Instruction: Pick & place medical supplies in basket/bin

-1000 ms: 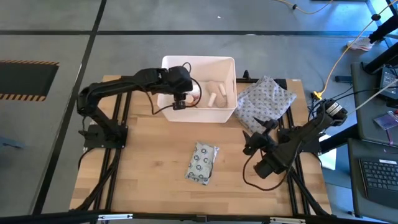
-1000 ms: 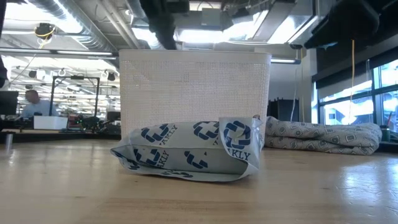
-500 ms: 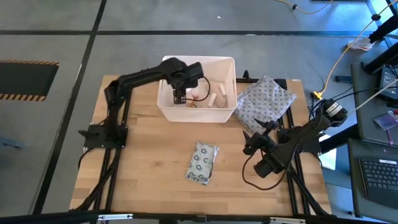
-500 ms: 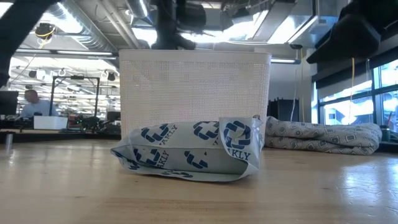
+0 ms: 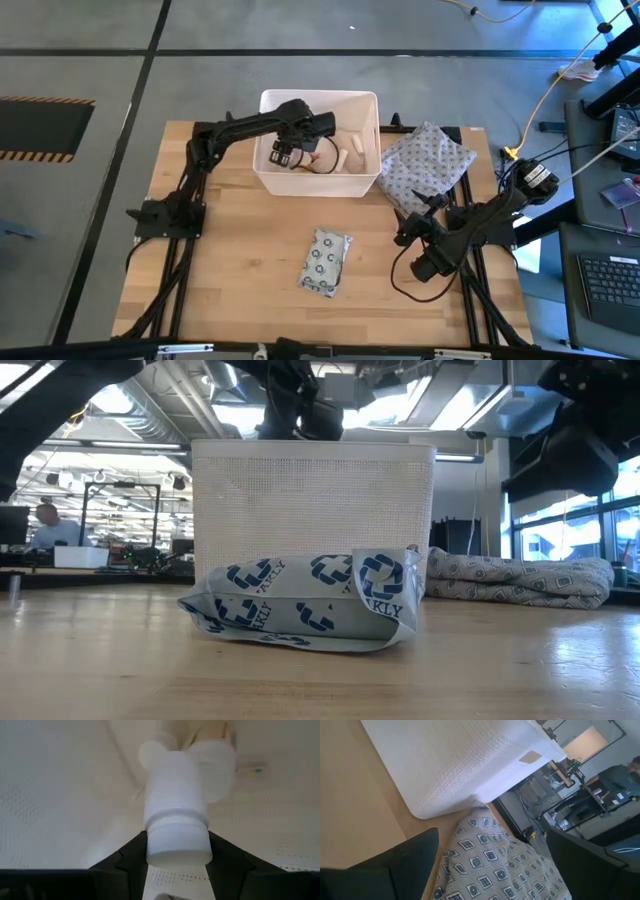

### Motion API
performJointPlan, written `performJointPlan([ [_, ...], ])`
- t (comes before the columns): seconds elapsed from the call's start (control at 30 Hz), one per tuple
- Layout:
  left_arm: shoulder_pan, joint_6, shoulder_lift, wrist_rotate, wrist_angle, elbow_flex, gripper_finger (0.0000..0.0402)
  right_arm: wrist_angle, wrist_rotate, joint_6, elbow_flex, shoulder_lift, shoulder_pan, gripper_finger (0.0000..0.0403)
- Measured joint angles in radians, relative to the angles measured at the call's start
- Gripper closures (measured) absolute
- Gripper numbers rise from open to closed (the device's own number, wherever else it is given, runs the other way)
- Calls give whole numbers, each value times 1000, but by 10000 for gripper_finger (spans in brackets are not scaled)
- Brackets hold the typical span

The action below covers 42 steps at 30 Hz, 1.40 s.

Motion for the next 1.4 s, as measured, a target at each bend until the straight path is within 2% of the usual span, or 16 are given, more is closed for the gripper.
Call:
performJointPlan([
  [0.27,-24,174,19,-1,15,1,239,1,0,3,-11,0,0,31],
  [0.37,-36,254,20,-53,79,1,239,1,0,3,-11,0,0,31],
  [0.5,-38,348,22,-172,142,0,239,2,0,9,-11,0,0,31],
  [0.9,-38,526,22,-240,183,0,239,1,0,25,-11,0,0,31],
  [0.97,-38,563,22,-240,191,0,239,1,0,25,-11,0,0,31],
  [1.23,-37,618,41,-98,221,-1,239,1,0,28,-11,0,0,31],
  [1.4,-37,626,99,-159,234,-3,239,2,0,29,-11,0,0,31],
])
